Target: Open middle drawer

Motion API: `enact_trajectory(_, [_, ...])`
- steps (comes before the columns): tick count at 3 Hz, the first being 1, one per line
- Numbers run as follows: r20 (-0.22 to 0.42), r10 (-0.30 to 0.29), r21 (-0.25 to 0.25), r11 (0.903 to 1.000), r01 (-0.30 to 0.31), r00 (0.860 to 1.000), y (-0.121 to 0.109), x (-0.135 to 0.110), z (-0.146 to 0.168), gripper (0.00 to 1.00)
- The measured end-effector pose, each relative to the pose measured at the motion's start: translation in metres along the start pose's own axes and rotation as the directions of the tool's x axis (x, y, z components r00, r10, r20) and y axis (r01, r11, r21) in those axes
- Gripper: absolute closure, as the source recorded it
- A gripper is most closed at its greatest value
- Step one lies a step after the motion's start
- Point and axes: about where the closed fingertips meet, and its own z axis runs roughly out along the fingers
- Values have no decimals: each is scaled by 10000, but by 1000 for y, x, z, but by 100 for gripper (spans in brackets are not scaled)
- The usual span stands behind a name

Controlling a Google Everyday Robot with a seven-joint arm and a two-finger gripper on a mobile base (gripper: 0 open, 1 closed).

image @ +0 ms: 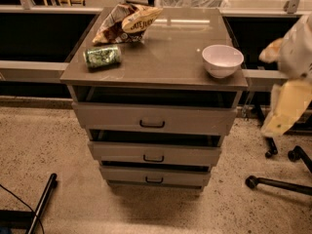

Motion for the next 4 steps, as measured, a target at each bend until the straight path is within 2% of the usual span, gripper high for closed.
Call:
enact_trajectory(1, [944,444,-1176,9925,-332,9945,22,22,99,0])
enact_trajectory(2, [1920,457,-2335,9723,4,9803,40,28,168,0])
enact_trajectory(3, [1919,453,-2344,9721,10,9804,40,28,169,0])
enact_trajectory(4, [2239,711,-2750,9614,-70,9720,32,35,211,0])
